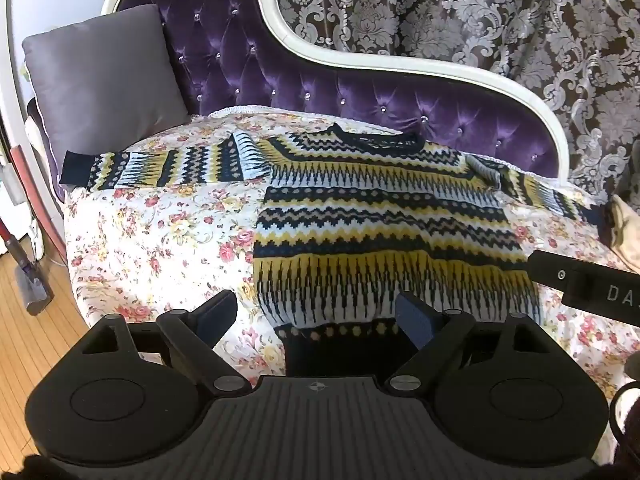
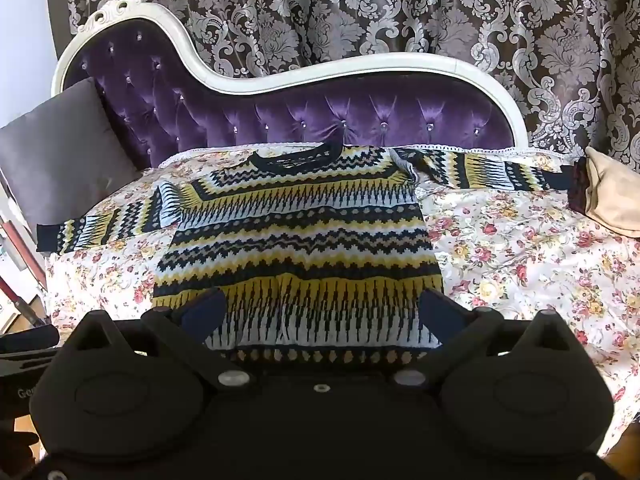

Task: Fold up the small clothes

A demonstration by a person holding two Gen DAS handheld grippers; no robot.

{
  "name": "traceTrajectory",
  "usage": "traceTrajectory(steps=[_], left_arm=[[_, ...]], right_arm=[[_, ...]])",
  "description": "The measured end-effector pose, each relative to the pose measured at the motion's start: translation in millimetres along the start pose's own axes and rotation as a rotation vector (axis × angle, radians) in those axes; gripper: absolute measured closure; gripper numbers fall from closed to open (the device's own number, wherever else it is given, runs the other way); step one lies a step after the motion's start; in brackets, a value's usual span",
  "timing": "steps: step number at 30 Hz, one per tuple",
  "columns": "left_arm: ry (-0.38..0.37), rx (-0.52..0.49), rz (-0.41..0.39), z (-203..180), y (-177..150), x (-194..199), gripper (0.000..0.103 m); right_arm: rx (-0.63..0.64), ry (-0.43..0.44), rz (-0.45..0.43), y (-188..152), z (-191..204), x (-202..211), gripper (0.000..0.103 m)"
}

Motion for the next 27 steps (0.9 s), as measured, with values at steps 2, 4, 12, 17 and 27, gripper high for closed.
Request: traceTrajectory(steps=[2,4,12,17,27], left_arm=[[-0.001,0.0,0.0,1,0,0,0.017],[-0.002,0.0,0.001,1,-1,0,0.017],[0.0,0.003,0.0,-1,-1,0,0.017],[0.002,0.007,-0.001,-2,-4,-4,0.017],[-0.006,0.014,-0.012,-3,-3,-4,0.017]], right_arm=[[-0.001,0.001,-0.001,0,0,0,0.001],[0.001,0.0,-0.001,0,2,-1,0.001],[0.001,0.0,0.0,1,3,-2,0.001],[0.004,0.001,0.005,1,9,-4,0.001],[-0.007,0.021,0.033,1,9,-13,0.001]])
Point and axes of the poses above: each gripper's, at about its wrist camera, not at the fingertips, and x roughly against the way its jaws point, z to its left, y to its top, the point moved 8 cm from there along -x, roughly the way its jaws point, and after that the axes turned 2 degrees about x, right-handed, at the moved point
